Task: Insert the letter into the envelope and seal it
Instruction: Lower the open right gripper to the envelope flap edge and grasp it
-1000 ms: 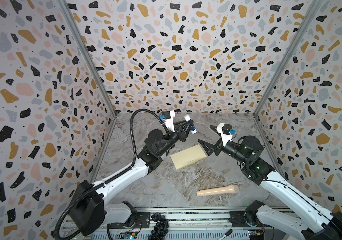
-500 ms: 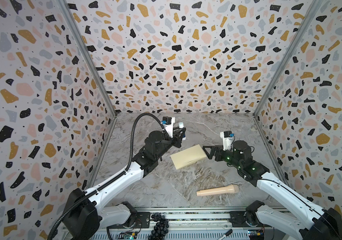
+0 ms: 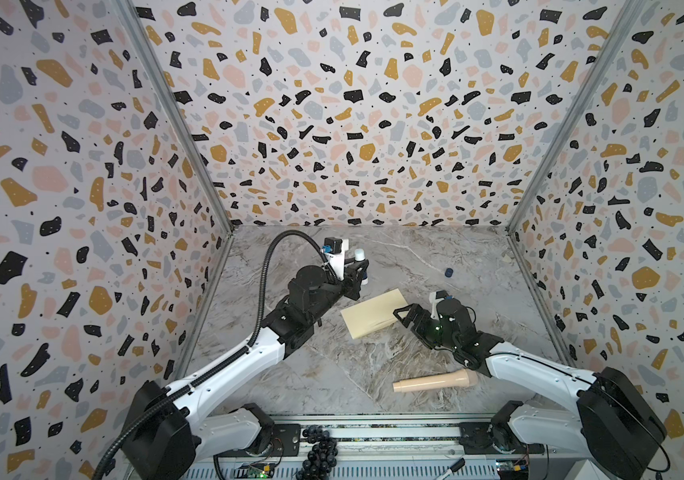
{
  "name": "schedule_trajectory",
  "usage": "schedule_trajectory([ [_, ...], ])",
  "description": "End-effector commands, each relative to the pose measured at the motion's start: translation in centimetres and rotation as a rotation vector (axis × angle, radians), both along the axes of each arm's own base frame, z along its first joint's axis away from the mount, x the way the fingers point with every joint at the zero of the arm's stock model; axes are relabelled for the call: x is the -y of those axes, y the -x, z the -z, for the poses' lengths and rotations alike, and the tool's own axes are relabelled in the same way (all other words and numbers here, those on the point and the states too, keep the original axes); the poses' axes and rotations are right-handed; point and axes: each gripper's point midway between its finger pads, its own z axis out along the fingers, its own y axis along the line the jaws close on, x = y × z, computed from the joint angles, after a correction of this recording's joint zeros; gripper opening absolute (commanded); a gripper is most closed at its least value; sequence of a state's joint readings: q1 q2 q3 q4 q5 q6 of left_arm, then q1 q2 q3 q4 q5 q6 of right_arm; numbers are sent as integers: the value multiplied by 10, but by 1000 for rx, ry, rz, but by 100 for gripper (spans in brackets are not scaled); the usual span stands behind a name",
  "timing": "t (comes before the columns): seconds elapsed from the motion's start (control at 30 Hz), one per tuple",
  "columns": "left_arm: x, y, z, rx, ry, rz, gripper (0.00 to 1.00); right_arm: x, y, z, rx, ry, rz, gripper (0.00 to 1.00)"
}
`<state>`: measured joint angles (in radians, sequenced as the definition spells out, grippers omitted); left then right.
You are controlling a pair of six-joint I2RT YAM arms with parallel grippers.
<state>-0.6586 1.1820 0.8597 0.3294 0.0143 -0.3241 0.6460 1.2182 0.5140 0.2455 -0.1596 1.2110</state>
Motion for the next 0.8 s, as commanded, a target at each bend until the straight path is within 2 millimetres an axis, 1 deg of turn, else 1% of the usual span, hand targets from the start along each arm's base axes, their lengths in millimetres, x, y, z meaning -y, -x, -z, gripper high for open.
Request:
schedule_trajectory([
  [0.0, -7, 0, -12, 52, 8, -19, 0, -9, -10, -5, -40, -70, 54, 96],
  [0.13, -4, -1, -12, 48, 5, -15, 0, -13, -14, 6, -86, -60, 68, 91],
  [0.23, -3, -2, -11, 42, 4, -13, 0, -15, -21, 11, -97, -57, 87, 86],
  [0.4, -2, -4, -9, 33, -7, -12, 0, -21, -30, 22, -113, -42, 85, 71],
  [0.63, -7, -3, -7, 32, -18, -32, 0, -26, -39, 40, -137, -12, 53, 51],
  [0.77, -8, -3, -5, 27, -25, -35, 0, -29, -40, 47, -143, 1, 26, 42],
])
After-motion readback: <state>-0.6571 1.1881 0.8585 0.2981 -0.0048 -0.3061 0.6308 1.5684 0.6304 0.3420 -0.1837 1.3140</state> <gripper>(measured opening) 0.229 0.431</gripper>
